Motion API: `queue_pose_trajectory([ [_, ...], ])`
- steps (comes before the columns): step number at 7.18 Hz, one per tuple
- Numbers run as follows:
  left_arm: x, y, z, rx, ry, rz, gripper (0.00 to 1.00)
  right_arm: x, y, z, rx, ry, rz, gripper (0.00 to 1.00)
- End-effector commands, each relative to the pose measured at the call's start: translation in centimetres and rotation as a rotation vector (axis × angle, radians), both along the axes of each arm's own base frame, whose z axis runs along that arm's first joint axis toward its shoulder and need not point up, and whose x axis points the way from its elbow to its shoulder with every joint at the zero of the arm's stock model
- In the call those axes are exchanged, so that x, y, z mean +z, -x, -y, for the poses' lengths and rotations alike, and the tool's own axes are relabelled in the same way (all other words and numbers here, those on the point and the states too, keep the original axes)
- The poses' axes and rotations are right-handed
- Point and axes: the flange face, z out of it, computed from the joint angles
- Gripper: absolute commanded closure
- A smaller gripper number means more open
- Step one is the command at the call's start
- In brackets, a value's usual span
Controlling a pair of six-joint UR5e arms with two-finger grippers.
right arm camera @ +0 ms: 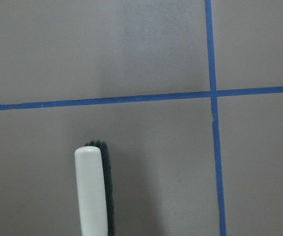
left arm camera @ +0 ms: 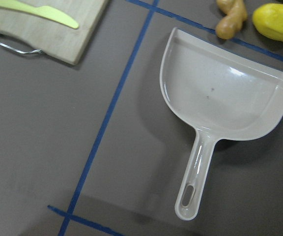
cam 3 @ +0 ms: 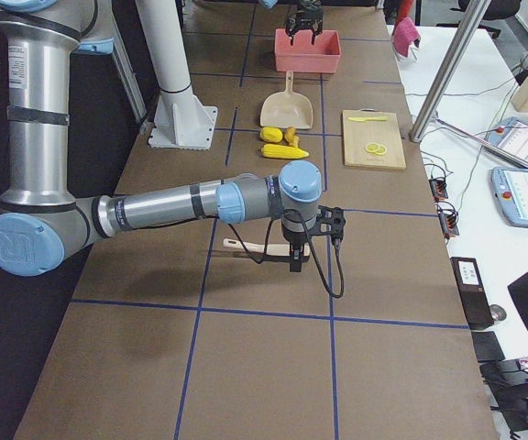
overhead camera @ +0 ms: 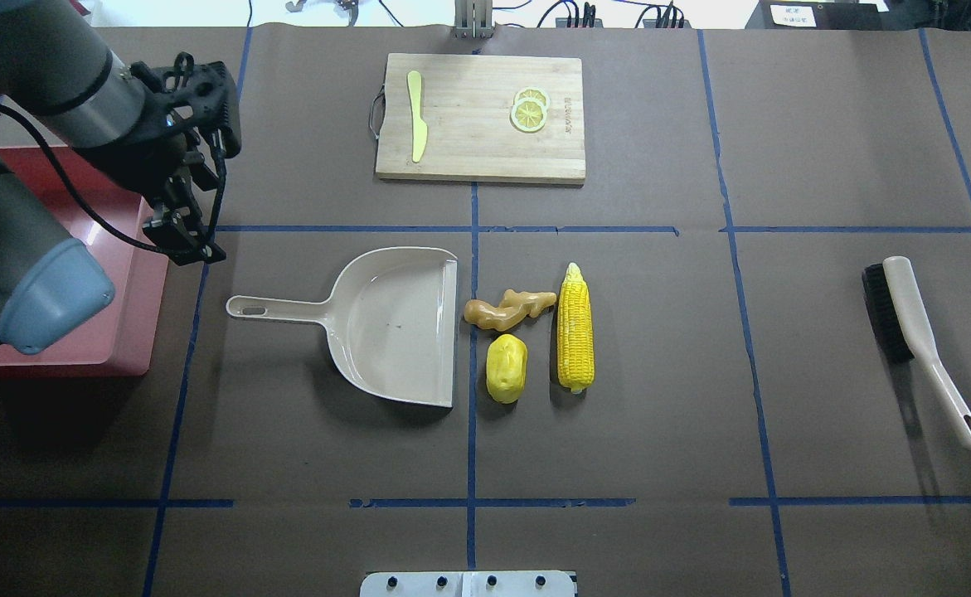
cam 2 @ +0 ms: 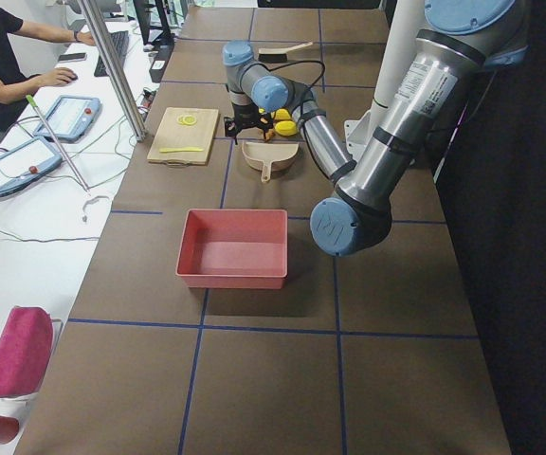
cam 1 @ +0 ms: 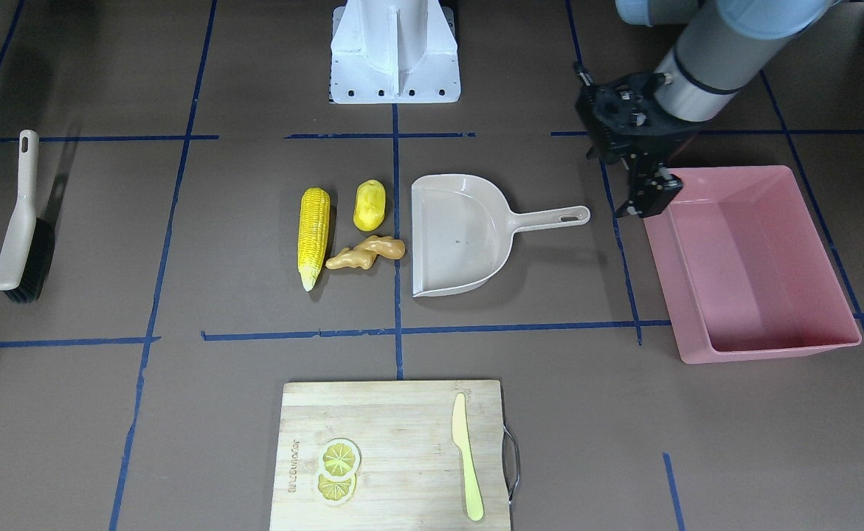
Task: Sweep and dump trash into bin
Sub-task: 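Move the left gripper to the beige dustpan handle while the right gripper reaches the brush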
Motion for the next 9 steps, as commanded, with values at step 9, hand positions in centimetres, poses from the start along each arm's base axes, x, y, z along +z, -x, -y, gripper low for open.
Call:
queue_pose_trajectory([
  [9,0.1,-7.2,-4.3,0.079,-0.104,0.077,0.0,4.4,17.9,-10.6,0.04,0.093,-0.02,0.0],
])
